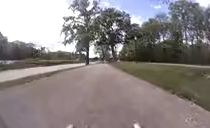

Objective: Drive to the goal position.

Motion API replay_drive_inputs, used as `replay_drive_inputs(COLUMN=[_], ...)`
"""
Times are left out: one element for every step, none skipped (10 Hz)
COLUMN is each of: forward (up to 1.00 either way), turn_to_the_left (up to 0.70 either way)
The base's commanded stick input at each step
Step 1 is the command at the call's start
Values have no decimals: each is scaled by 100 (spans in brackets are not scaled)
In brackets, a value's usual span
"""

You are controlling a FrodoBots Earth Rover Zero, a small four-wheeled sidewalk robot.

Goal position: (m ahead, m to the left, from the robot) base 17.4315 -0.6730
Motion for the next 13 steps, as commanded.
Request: replay_drive_inputs(forward=[100, 100, 100, 100, 100, 100, 100, 100, 100, 100, 100, 100, 100], turn_to_the_left=[0, 0, 0, 0, 0, 0, 0, 0, 0, 0, 0, 0, 0])
